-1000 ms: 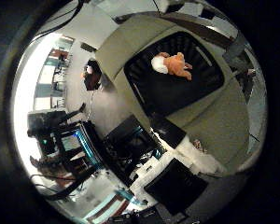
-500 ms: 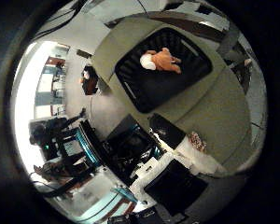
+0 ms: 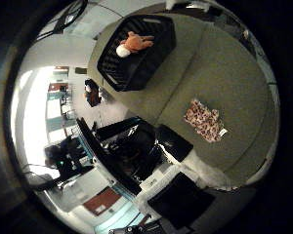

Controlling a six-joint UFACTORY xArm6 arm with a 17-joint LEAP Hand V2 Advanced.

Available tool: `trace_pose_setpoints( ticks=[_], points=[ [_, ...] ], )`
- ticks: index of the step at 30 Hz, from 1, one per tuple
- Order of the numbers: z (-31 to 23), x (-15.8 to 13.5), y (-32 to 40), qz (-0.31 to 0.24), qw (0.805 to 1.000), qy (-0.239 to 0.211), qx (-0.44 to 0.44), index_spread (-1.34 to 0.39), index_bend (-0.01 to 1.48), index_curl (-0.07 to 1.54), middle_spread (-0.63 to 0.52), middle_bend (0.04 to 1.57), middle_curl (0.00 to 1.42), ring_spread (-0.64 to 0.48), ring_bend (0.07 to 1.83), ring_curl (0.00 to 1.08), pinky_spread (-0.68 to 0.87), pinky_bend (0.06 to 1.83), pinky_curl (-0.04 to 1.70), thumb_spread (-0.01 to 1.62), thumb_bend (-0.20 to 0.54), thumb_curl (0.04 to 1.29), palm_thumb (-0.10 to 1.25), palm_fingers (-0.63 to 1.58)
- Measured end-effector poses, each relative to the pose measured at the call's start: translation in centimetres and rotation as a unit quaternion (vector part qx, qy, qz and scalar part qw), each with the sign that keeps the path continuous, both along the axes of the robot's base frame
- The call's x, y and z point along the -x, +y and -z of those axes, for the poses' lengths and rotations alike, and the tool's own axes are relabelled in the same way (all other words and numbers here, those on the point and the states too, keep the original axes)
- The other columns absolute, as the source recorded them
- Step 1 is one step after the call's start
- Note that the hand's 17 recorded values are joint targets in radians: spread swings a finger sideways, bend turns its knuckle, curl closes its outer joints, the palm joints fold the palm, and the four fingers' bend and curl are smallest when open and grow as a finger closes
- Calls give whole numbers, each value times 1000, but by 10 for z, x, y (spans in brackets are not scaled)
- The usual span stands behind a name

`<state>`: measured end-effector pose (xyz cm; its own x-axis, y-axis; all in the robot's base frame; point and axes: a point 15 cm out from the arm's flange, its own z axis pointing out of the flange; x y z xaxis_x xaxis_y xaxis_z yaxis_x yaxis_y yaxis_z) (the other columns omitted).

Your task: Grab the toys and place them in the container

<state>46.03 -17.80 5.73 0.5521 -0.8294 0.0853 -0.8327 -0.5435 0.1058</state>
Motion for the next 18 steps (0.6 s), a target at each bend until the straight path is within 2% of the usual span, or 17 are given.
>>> trace_pose_setpoints(
  ticks=[5, 9, 18],
  points=[
    [27, 20, -41, 19, 1000, 23, 4, -389, 171, 308, -55, 259, 345, 108, 438, 209, 452, 805, -6, 1077, -23, 344, 596, 191],
    [47, 27, -57, 36, 999, 21, 0, -379, 166, 302, -51, 254, 345, 118, 427, 211, 452, 794, -3, 1076, -23, 344, 596, 191],
    [96, 53, -52, 83, 995, 54, -20, -284, 155, 281, 38, 240, 344, 175, 444, 222, 472, 842, -2, 1078, -29, 321, 535, 163]
  ],
)
